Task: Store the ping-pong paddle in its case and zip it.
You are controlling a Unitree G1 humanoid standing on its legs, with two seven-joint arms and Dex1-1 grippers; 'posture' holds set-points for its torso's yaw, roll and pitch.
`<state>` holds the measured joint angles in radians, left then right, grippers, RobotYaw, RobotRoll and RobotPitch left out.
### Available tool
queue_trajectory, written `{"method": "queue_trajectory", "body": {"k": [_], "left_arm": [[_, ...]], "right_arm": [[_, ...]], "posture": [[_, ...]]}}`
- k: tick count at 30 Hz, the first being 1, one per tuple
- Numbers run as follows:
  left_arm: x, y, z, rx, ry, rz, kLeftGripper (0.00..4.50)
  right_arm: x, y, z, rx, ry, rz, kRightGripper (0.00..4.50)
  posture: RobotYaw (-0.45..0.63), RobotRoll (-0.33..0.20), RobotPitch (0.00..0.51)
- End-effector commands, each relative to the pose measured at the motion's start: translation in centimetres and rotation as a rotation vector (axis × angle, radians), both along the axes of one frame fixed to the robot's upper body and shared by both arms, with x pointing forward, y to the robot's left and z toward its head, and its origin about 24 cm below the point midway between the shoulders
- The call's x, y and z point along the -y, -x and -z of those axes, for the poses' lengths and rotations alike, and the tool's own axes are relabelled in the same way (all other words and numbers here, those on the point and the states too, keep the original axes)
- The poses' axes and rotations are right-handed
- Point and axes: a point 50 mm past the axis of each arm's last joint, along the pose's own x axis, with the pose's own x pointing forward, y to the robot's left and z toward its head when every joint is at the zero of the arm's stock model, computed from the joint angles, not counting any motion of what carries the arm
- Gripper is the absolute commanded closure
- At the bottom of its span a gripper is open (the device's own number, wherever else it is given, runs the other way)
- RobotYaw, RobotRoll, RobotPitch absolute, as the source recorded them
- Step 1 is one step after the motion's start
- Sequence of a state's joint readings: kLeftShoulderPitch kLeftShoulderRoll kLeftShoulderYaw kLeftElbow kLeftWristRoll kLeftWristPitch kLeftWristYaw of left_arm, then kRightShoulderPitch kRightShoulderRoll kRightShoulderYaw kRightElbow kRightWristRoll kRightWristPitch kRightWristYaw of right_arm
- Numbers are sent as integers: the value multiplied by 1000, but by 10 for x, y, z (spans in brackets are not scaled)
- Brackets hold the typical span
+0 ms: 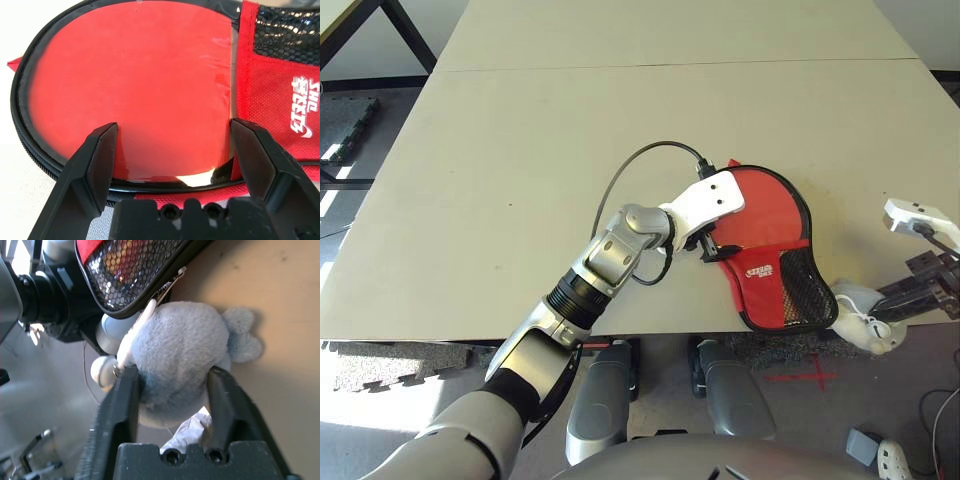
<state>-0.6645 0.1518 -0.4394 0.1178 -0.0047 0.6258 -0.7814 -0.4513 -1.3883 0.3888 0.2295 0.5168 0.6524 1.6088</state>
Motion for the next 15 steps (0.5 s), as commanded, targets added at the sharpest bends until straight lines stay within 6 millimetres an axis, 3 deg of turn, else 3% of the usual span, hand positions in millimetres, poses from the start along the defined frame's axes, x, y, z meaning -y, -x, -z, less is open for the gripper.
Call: {"method": "queue_trajectory", "body": {"k": [1, 3, 4, 7, 11, 15], "left_arm": [[-16, -9, -6, -42, 63, -76, 0], [-29, -21, -30, 15, 186, -136, 0], [-35, -25, -40, 44, 237, -166, 0], [-58, -34, -62, 83, 350, -264, 0], [-83, -40, -74, 126, 443, -384, 0], [-132, -49, -76, 242, 504, -636, 0]], "right_arm": [[5, -10, -16, 77, -88, 87, 820], [6, -18, -28, 159, -159, 110, 103], [6, -21, -31, 198, -187, 125, 41], [6, -39, -34, 354, -255, 216, 41], [7, -57, -30, 531, -305, 326, 41], [15, -87, -29, 791, -397, 627, 41]], "posture": [[-102, 0, 206], [-102, 0, 206], [-97, 0, 200], [-92, 0, 197], [-75, 0, 195], [-55, 0, 193]]}}
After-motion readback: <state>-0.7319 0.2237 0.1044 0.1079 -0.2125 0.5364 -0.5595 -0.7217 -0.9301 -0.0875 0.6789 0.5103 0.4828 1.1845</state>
